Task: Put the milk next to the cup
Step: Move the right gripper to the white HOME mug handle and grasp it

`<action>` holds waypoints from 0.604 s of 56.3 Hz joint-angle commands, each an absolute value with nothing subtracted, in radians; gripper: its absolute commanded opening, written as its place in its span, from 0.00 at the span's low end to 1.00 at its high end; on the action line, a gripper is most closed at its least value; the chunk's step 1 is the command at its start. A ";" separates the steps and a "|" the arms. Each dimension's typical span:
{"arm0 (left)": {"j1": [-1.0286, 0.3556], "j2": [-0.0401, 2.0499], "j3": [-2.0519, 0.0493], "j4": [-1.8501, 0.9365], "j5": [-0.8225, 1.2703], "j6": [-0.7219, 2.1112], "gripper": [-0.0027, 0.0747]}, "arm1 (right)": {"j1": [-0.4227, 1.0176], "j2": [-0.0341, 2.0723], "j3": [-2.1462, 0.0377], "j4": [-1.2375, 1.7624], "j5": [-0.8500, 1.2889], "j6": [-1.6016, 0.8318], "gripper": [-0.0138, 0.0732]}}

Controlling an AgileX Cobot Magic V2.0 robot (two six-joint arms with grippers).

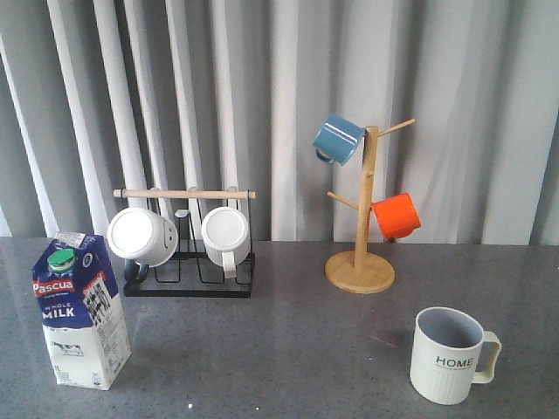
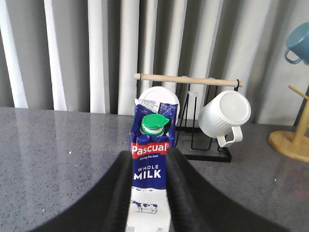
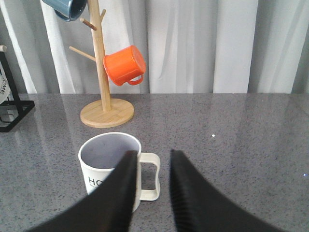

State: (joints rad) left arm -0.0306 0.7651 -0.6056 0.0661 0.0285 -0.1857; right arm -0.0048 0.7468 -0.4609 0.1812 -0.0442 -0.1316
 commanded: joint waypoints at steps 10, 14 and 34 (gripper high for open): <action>-0.034 0.765 -0.644 0.063 -0.082 -0.229 0.72 | -0.003 0.765 -0.500 0.169 -0.073 -0.208 0.82; -0.034 0.765 -0.644 0.063 -0.075 -0.229 0.77 | -0.003 0.771 -0.500 0.176 -0.073 -0.208 0.85; -0.034 0.765 -0.644 0.063 -0.068 -0.229 0.77 | -0.003 0.771 -0.500 0.177 -0.084 -0.208 0.82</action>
